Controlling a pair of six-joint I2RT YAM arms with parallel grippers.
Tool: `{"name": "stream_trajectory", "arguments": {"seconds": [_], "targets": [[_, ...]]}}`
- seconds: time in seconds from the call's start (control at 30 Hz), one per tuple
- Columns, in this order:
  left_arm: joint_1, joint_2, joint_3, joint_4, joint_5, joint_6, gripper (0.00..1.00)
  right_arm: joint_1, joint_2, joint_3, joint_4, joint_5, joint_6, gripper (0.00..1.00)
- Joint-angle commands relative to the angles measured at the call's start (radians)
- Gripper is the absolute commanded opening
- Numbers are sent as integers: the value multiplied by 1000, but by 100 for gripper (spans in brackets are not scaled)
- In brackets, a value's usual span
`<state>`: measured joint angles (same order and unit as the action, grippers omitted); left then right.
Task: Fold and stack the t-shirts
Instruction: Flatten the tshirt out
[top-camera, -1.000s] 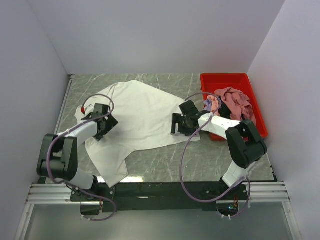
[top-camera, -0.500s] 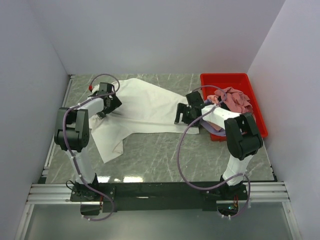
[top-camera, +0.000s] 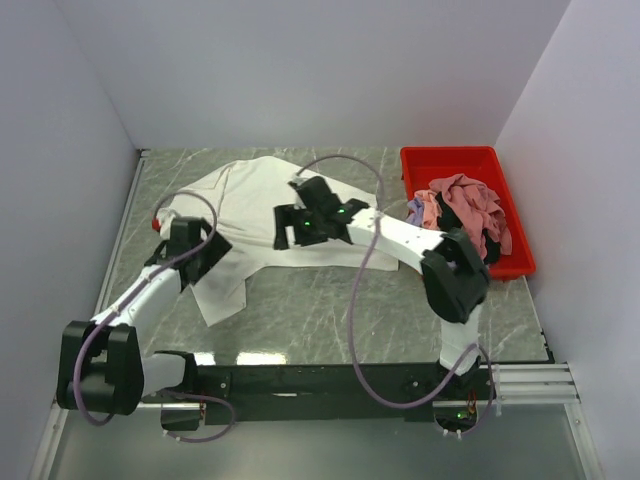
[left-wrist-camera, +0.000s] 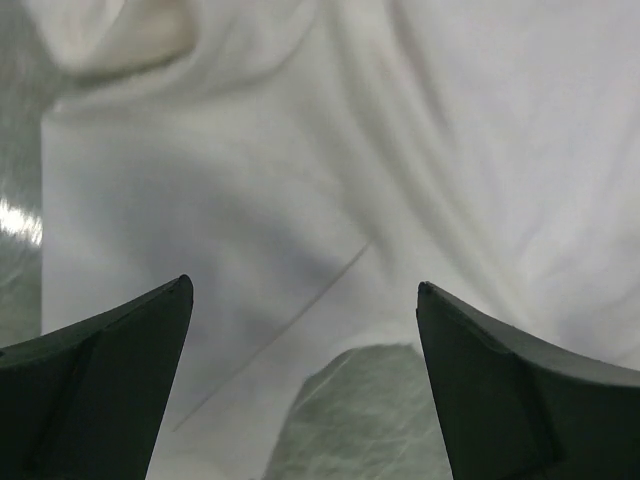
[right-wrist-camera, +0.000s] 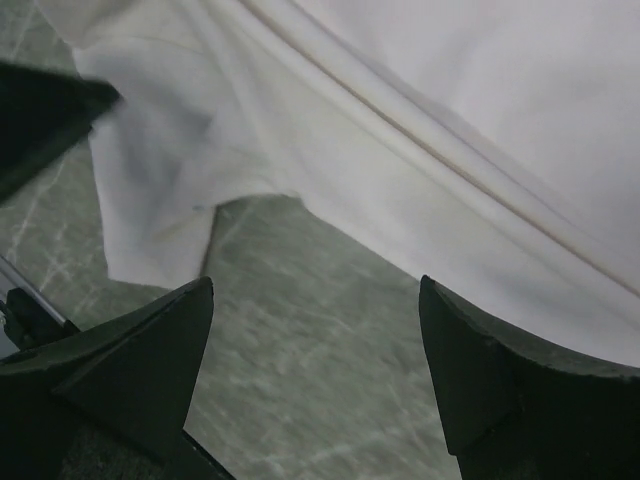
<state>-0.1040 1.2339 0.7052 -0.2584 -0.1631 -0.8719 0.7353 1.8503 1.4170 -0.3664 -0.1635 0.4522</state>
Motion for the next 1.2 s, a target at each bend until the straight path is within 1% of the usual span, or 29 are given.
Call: {"name": "stream_trajectory", "arguments": {"seconds": [0.0,0.07,0.17,0.33,0.43,0.53,0.63,0.83,0.93,1.0,1.1,1.17], "targets": [[3,-37,-145,27,88,-93,99,68,142,132,41,-99,-1,89],[3,-66,-179,34,92,-99,100,94,188,212,38,-116,-10,89],[6,-57,-202,41,102,-82,99,119,263,282,38,-128,-3,89],[7,-8,-223,33,108,-102,100,121,360,335,21,-131,8,89],[10,-7,-233,13,91,-119,100,118,372,304,29,-120,14,89],[12,-27,-225,-53,15,-133,99,111,362,246,35,-108,16,89],[16,-50,-208,-102,-62,-144,100,99,323,148,66,-93,19,89],[53,-48,-170,-114,-88,-92,99,73,225,-76,125,-91,29,88],[70,-11,-156,-90,-78,-75,99,73,185,-121,142,-134,34,88],[78,10,-142,-62,-76,-67,99,76,162,-122,142,-163,37,87],[95,70,-116,-42,-55,-52,100,85,135,-92,136,-160,25,87],[98,102,-86,-33,-36,-36,99,87,122,-38,104,-150,14,87]]}}
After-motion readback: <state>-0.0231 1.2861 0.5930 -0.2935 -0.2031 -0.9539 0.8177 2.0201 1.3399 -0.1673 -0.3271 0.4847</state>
